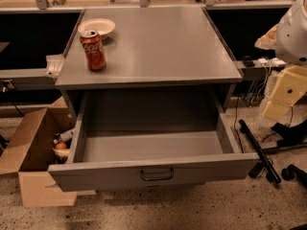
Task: Place coke can into top drawer
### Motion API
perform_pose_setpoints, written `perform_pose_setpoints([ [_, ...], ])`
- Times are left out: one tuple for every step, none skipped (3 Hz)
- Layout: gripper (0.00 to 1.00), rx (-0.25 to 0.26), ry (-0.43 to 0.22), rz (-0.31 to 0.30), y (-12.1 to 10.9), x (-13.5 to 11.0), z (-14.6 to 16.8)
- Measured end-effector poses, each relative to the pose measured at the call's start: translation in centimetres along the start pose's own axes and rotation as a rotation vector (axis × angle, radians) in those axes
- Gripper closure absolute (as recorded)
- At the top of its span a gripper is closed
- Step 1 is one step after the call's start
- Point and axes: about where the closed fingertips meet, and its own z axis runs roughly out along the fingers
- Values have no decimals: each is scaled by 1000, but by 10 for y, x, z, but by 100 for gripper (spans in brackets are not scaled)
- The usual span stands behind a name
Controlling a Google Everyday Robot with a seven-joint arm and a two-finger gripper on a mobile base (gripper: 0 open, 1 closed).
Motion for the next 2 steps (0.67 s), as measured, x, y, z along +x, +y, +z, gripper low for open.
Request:
perform_pose_setpoints([
  [0,6,-6,2,-2,-2,0],
  [0,24,-22,6,-8,-6,0],
])
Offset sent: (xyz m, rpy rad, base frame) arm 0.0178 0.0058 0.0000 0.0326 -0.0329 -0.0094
